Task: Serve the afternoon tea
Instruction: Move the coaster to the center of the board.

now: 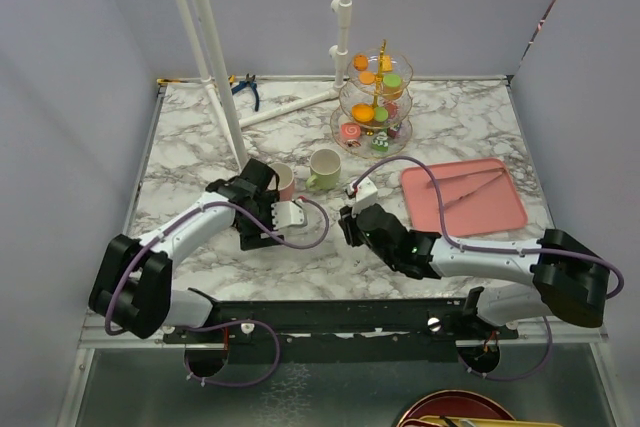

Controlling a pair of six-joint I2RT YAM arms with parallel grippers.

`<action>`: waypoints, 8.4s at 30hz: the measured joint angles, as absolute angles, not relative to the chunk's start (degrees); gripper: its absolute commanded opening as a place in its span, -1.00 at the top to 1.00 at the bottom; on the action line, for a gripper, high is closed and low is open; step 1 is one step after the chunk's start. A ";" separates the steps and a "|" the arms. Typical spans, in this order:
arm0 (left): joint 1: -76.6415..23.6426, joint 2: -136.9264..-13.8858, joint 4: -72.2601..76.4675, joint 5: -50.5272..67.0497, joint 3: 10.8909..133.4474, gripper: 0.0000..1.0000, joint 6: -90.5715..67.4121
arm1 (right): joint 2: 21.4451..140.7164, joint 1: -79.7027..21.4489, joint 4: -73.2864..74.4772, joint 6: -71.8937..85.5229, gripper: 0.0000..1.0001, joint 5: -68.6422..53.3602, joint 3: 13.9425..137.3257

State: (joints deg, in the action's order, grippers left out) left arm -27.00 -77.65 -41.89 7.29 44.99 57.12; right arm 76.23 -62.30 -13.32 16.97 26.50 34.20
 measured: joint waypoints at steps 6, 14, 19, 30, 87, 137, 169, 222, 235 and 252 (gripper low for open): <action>-16.38 -70.72 -45.74 9.23 47.27 -0.72 58.33 | 74.94 -62.33 -13.34 16.93 0.32 26.79 34.17; 9.72 -75.11 -48.12 14.17 51.72 -0.64 57.82 | 74.52 -62.65 -13.39 16.88 0.33 26.79 34.17; 15.25 -80.60 -42.52 13.96 51.70 -0.59 52.10 | 73.82 -63.35 -13.41 16.91 0.33 26.79 34.13; 17.23 -97.80 -28.12 9.23 60.18 -0.40 37.39 | 73.34 -64.69 -13.39 17.54 0.34 26.96 33.78; 27.18 -82.67 -48.99 22.94 58.13 -0.54 47.90 | 126.82 -71.79 -15.46 1.39 0.63 11.33 82.15; 17.50 -80.84 -43.35 29.32 53.10 -0.71 45.23 | 93.12 -53.80 22.44 41.45 0.94 39.62 48.56; 21.80 -85.25 -40.69 30.13 58.87 -0.98 30.85 | 118.24 -69.28 -17.96 4.69 0.99 23.90 75.79; 21.80 -77.67 -39.22 26.33 56.77 -0.98 27.00 | 103.94 -60.64 -12.82 21.39 0.99 29.76 51.05; 21.80 -77.34 -39.55 27.59 56.77 -0.98 27.03 | 93.01 -60.58 -3.88 21.91 -0.16 32.53 53.95; 21.80 -75.99 -39.99 27.70 56.77 -0.98 27.73 | 108.09 -60.58 19.88 38.26 -0.26 41.98 80.64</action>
State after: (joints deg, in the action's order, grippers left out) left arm 21.80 -75.99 -39.99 27.70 56.77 27.73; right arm 108.09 -60.58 19.88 38.26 41.98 80.64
